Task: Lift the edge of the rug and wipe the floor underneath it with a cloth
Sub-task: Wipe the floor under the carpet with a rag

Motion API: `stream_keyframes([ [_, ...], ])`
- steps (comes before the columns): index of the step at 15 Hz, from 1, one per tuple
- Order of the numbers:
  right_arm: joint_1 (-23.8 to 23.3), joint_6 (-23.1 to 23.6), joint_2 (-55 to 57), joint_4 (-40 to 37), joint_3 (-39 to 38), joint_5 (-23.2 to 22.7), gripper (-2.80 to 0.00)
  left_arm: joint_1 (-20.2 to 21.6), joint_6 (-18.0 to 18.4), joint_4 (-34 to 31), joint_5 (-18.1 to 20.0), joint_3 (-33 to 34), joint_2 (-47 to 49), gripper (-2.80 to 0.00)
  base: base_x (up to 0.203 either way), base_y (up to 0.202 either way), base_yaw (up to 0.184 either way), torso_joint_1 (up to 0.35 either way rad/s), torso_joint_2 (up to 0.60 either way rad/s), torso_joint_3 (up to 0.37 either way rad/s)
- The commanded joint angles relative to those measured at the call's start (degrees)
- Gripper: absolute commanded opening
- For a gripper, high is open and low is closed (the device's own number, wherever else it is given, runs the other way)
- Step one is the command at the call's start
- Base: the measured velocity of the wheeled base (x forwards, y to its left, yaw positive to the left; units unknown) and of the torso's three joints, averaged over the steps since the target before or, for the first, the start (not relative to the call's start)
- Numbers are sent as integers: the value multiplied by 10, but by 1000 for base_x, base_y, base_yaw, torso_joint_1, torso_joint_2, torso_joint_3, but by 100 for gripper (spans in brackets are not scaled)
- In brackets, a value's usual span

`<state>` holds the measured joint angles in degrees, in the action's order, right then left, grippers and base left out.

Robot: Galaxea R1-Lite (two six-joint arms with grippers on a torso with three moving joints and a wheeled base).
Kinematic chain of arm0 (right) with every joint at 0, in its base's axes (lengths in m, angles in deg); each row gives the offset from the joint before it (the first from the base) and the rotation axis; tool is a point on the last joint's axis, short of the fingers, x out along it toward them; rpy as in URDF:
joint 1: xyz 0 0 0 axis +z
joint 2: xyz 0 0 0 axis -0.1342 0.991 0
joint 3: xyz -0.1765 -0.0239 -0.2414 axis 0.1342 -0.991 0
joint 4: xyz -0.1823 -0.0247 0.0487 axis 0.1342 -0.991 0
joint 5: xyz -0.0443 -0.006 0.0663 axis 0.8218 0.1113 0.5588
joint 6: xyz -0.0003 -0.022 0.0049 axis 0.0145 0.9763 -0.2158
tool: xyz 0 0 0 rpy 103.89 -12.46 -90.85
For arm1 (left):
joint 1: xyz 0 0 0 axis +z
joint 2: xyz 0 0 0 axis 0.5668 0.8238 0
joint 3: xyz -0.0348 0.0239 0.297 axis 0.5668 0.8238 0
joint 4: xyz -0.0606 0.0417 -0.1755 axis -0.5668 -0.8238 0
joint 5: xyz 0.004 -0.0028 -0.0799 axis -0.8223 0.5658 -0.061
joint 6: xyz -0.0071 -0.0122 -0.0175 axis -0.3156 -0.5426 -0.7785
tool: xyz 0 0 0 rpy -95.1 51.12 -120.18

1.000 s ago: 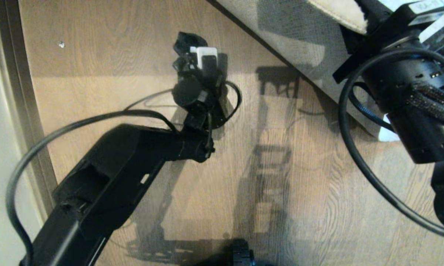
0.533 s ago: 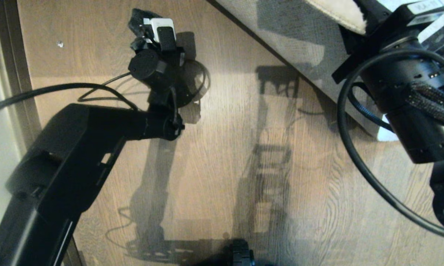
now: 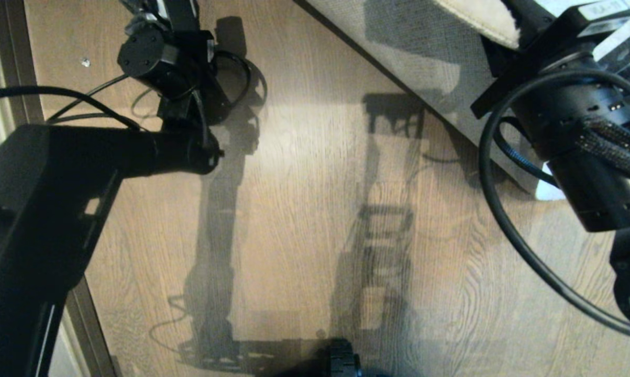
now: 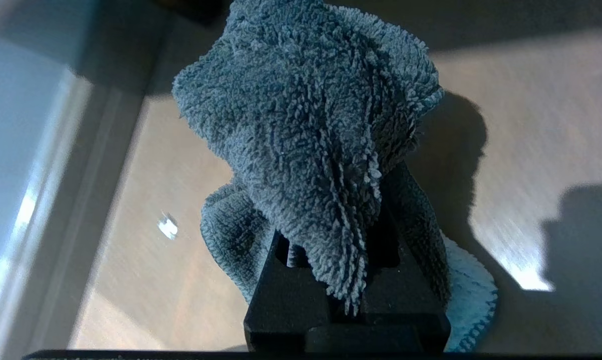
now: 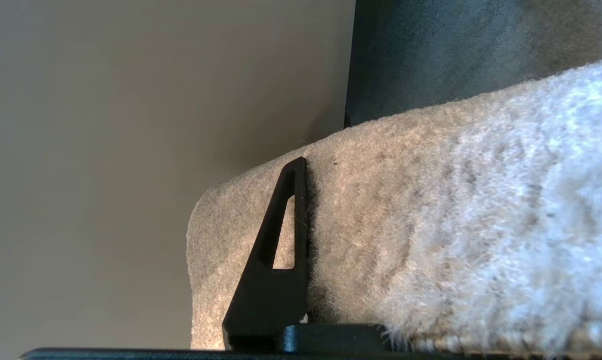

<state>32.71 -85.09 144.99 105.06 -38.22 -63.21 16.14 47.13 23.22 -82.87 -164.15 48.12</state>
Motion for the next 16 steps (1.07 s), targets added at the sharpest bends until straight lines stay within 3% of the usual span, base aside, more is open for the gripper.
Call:
stream_keyframes([
  [1,0,-4,2,25,1,1,-280,22,2,-2,-1,0,-24,-280,0,0,0,0,0,0],
  [4,0,-4,3,25,0,1,-280,59,1,-9,2,22,-39,-280,0,0,0,0,0,0],
  [10,0,-1,4,25,-1,1,-280,134,-9,26,6,184,-78,-280,0,0,0,0,0,0],
  [16,0,1,1,25,-1,1,-280,200,-63,53,95,439,-178,-280,0,0,0,0,0,0],
])
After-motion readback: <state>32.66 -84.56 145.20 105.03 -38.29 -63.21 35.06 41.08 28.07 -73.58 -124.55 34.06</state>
